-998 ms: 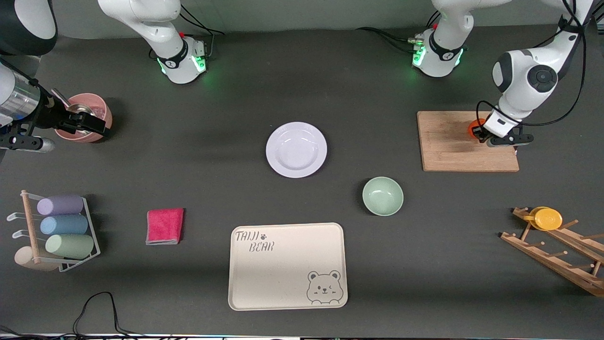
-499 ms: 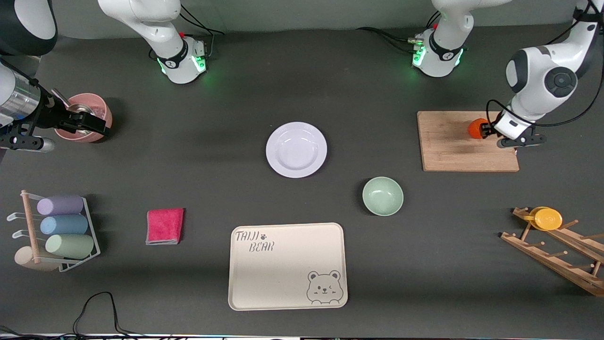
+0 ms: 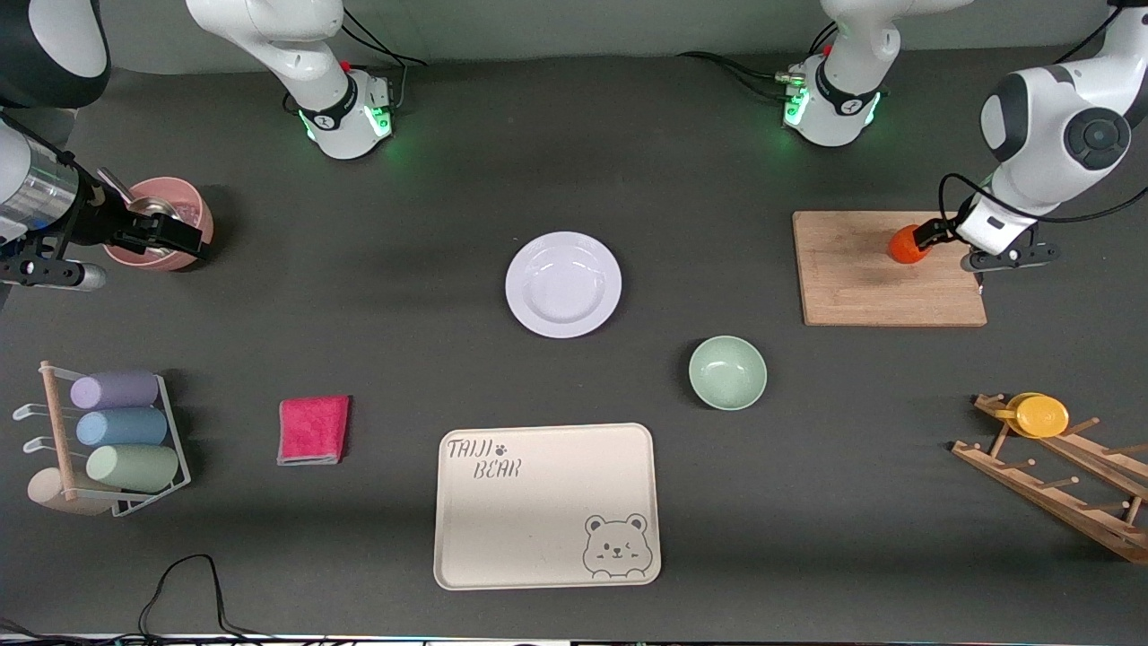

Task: Place orange and plate with both arms

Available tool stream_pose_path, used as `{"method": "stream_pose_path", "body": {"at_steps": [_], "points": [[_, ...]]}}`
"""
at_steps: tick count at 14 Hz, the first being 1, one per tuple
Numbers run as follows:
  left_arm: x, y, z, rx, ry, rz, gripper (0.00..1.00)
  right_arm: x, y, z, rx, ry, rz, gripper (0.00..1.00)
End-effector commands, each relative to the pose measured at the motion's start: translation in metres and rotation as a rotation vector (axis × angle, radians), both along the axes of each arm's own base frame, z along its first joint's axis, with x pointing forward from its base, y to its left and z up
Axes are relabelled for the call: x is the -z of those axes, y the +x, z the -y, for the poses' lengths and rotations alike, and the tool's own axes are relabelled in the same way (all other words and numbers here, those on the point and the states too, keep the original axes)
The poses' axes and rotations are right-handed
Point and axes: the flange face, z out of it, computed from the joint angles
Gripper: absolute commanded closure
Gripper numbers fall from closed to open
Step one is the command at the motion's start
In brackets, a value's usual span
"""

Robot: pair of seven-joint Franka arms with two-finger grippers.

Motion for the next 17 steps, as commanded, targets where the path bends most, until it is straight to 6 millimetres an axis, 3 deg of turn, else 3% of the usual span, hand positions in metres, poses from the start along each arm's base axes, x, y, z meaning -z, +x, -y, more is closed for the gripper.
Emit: {"method": "stream_pose_path", "body": {"at_steps": [1, 7, 11, 17], "points": [[-0.004, -0.024, 0.005, -0.009, -0.023, 0.020, 0.00, 0.001, 0.004, -0.001, 0.010, 0.015, 0.000, 0.00], [0.049, -0.049, 0.015, 0.018, -0.034, 0.152, 0.01, 0.002, 0.004, 0.000, 0.011, 0.015, 0.000, 0.00], [0.083, -0.060, -0.021, 0.055, -0.028, 0.200, 0.01, 0.003, 0.003, 0.008, 0.020, 0.017, -0.004, 0.00], [0.094, -0.066, -0.027, 0.028, -0.029, 0.193, 0.00, 0.012, 0.005, 0.027, 0.051, 0.018, -0.025, 0.00]]}}
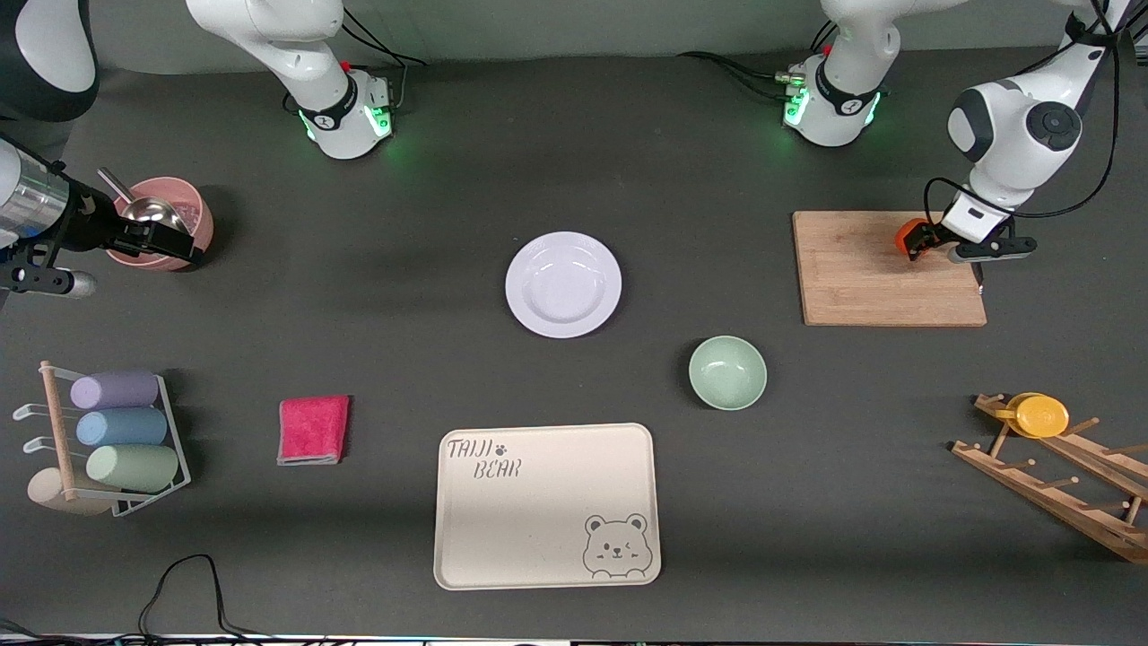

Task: Place orange and plate with both arms

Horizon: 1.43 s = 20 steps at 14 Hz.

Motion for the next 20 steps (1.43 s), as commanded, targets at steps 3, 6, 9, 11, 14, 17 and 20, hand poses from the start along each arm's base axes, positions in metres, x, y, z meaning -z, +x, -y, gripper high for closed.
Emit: {"method": "stream_pose_path", "body": {"at_steps": [3, 6, 9, 11, 14, 17, 20], "points": [[-0.003, -0.025, 0.011, -0.028, -0.021, 0.018, 0.00, -0.005, 0.007, 0.005, 0.057, 0.007, 0.004, 0.00], [-0.011, -0.028, 0.012, -0.048, -0.032, -0.015, 0.00, 0.007, 0.012, 0.007, 0.098, 0.004, -0.028, 0.00], [-0.020, -0.030, 0.015, -0.086, -0.046, -0.053, 0.00, 0.009, 0.032, 0.013, 0.104, 0.001, -0.037, 0.00], [-0.020, -0.030, 0.015, -0.088, -0.046, -0.053, 0.00, 0.005, 0.031, 0.020, 0.154, 0.002, -0.044, 0.00], [-0.019, -0.031, 0.015, -0.098, -0.048, -0.051, 0.00, -0.005, 0.030, 0.020, 0.139, -0.008, -0.031, 0.00], [-0.015, -0.031, 0.015, -0.121, -0.055, -0.053, 0.02, -0.010, 0.030, 0.021, 0.155, -0.009, -0.023, 0.00], [-0.008, -0.030, 0.017, -0.124, -0.053, -0.042, 0.18, -0.006, 0.034, 0.017, 0.147, -0.009, -0.029, 0.00]]}}
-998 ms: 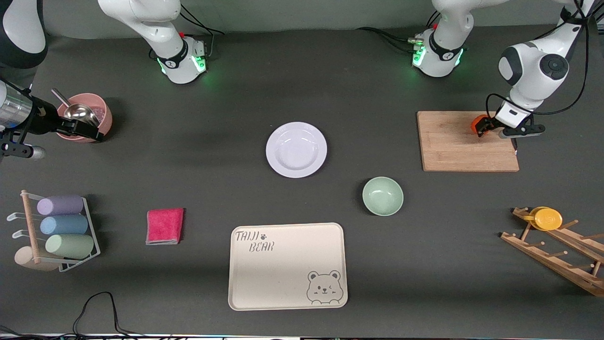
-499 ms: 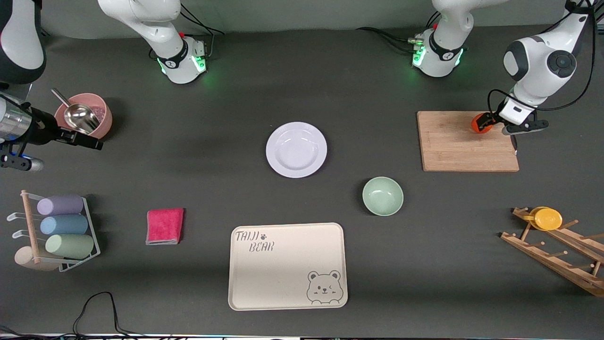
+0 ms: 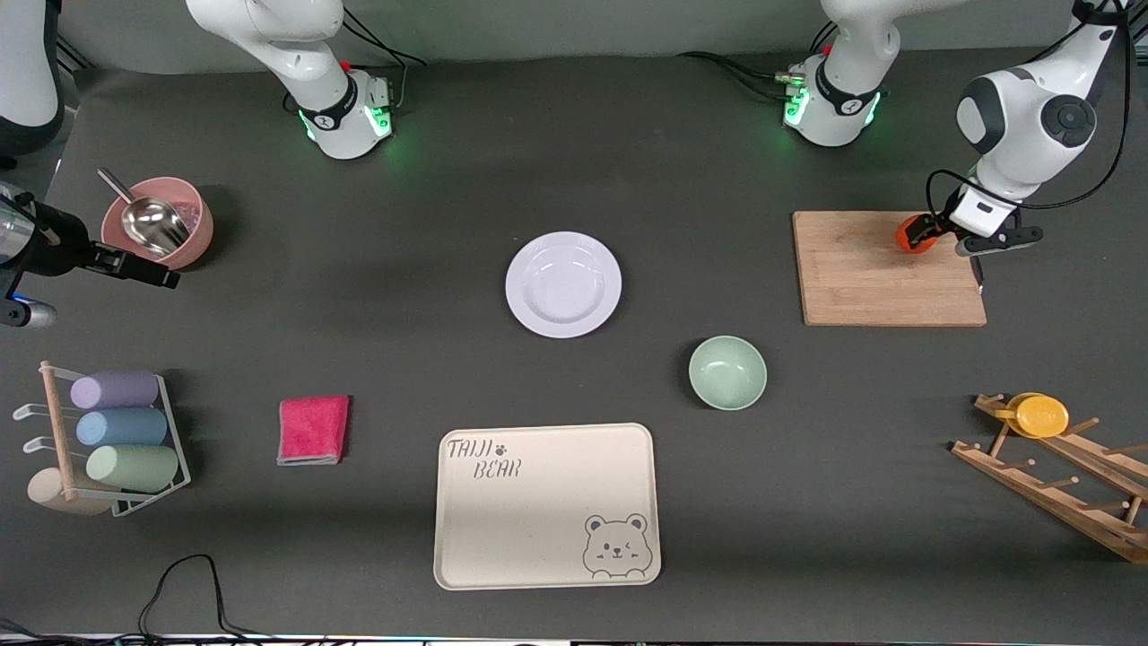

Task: Place orange and plate with both arms

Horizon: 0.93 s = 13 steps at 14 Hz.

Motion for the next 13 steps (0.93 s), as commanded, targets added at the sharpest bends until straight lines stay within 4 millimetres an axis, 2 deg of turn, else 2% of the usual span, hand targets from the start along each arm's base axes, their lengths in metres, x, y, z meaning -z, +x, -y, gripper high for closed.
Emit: {"method": "stream_pose_path", "body": {"at_steps": [1, 2, 4, 5, 6, 7, 10, 11, 12, 13], "points": [[0.010, -0.022, 0.016, -0.013, -0.015, 0.026, 0.28, 0.001, 0.007, -0.005, 0.017, 0.006, -0.017, 0.00], [0.011, -0.022, 0.016, -0.014, -0.015, 0.027, 0.41, 0.002, 0.008, -0.007, 0.014, 0.009, -0.019, 0.00], [0.011, -0.022, 0.016, -0.022, -0.016, 0.027, 0.75, -0.004, 0.006, -0.010, 0.012, 0.012, -0.009, 0.00], [0.011, -0.022, 0.016, -0.032, -0.016, 0.027, 0.89, -0.005, 0.006, -0.013, 0.007, 0.011, -0.008, 0.00], [0.011, -0.022, 0.017, -0.039, -0.017, 0.028, 0.98, -0.004, 0.007, -0.026, -0.019, 0.011, -0.008, 0.00], [0.011, -0.019, 0.022, -0.025, -0.017, 0.027, 1.00, 0.002, 0.010, -0.037, -0.042, 0.002, -0.021, 0.00], [0.006, -0.012, 0.022, -0.019, -0.013, 0.034, 1.00, 0.007, 0.011, -0.026, -0.035, 0.003, -0.028, 0.00], [0.001, -0.002, 0.021, -0.005, -0.006, 0.049, 0.77, 0.006, 0.011, -0.025, -0.032, 0.001, -0.027, 0.00], [-0.008, 0.010, 0.020, 0.011, 0.000, 0.056, 0.01, 0.007, 0.011, -0.025, -0.031, 0.001, -0.028, 0.00], [-0.021, 0.023, 0.015, 0.019, 0.002, 0.034, 0.00, 0.007, 0.011, -0.025, -0.021, 0.001, -0.030, 0.00]]}}
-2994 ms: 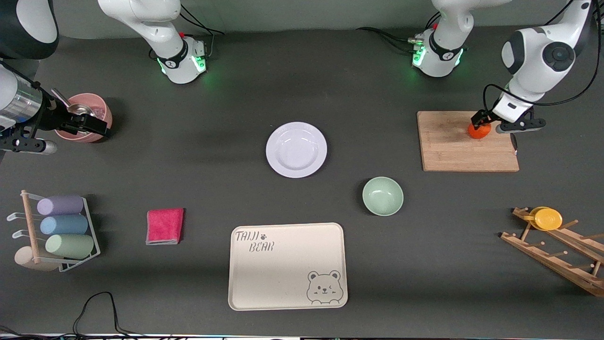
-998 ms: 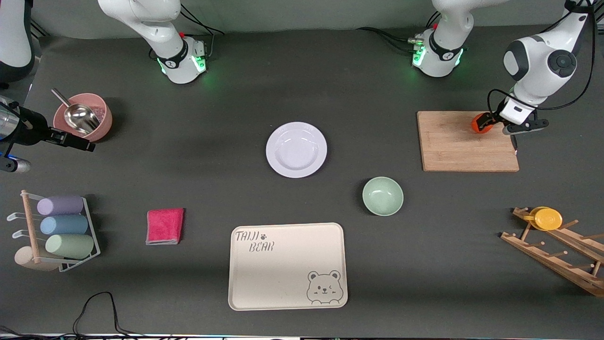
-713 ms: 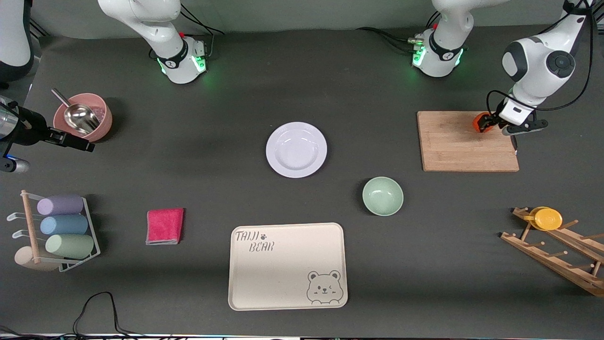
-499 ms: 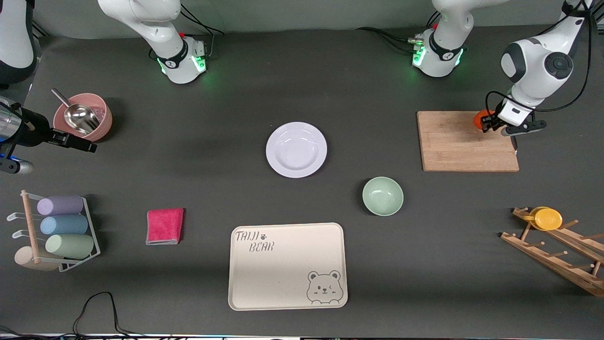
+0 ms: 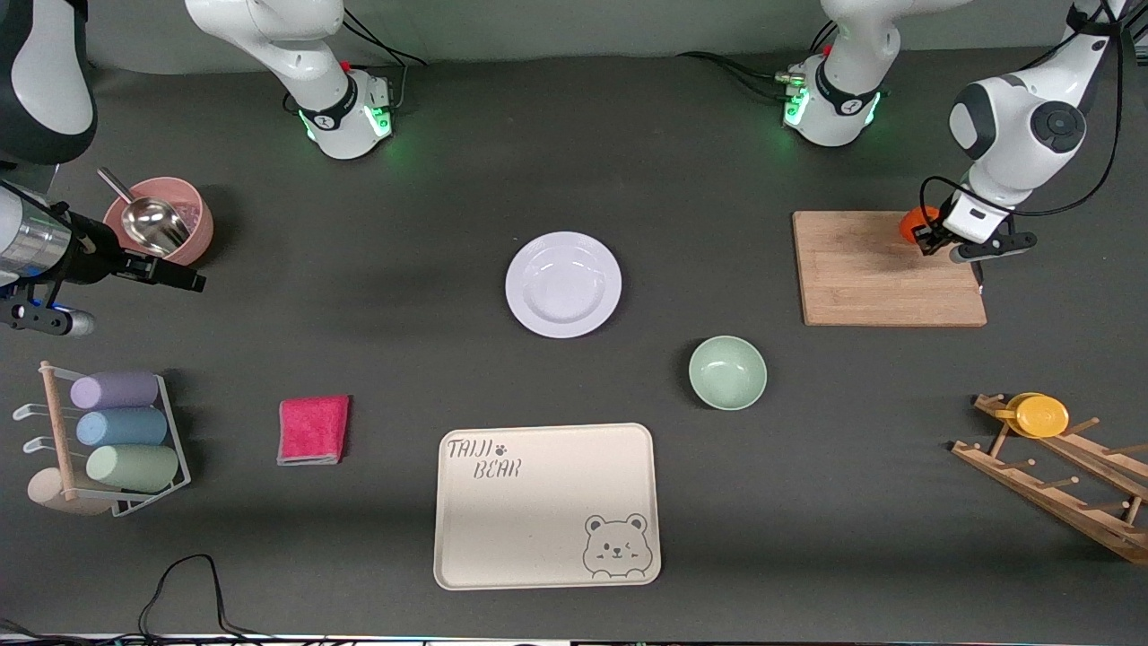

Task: Place orange and plate with both arms

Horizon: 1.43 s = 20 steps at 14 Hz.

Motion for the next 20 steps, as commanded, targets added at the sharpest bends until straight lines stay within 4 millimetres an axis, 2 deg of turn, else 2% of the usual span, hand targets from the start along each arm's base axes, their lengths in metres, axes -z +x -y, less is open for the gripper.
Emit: {"method": "stream_pose_path", "body": {"at_steps": [1, 2, 4, 6, 8, 9, 10, 11, 13, 16, 17, 20], "points": [[-0.041, 0.023, -0.002, 0.030, -0.006, -0.027, 0.00, -0.004, 0.003, 0.001, 0.014, 0.000, -0.010, 0.00], [-0.065, 0.046, -0.005, 0.054, -0.002, -0.067, 0.00, -0.003, 0.000, -0.001, 0.012, 0.001, -0.030, 0.00], [-0.131, 0.092, 0.007, 0.083, -0.007, -0.131, 0.00, -0.005, 0.000, -0.003, 0.012, 0.000, -0.031, 0.00], [-0.217, 0.126, 0.015, 0.079, -0.031, -0.186, 0.00, -0.006, -0.001, 0.001, 0.009, 0.002, -0.030, 0.00], [-0.306, 0.139, 0.021, 0.082, -0.026, -0.202, 0.00, -0.006, -0.001, 0.002, 0.012, -0.001, -0.030, 0.00], [-0.332, 0.138, 0.024, 0.083, -0.026, -0.212, 0.00, -0.010, 0.000, 0.003, 0.012, -0.010, -0.022, 0.00], [-0.341, 0.131, 0.026, 0.081, -0.031, -0.222, 0.00, -0.013, 0.000, 0.004, 0.016, -0.010, -0.021, 0.00], [-0.340, 0.121, 0.025, 0.078, -0.045, -0.224, 0.00, -0.014, -0.001, 0.003, 0.017, -0.010, -0.033, 0.00], [-0.306, 0.088, 0.017, 0.063, -0.066, -0.204, 0.00, -0.015, -0.001, 0.002, 0.009, -0.009, -0.036, 0.00], [-0.237, 0.031, 0.016, 0.053, -0.079, -0.165, 0.00, -0.005, 0.001, 0.001, 0.006, -0.007, -0.058, 0.00], [-0.220, 0.020, 0.015, 0.049, -0.082, -0.158, 0.00, -0.004, 0.002, 0.001, 0.006, -0.008, -0.060, 0.00], [-0.145, -0.011, 0.007, 0.031, -0.094, -0.138, 0.00, -0.002, 0.002, 0.002, 0.002, -0.022, -0.066, 0.00]]}}
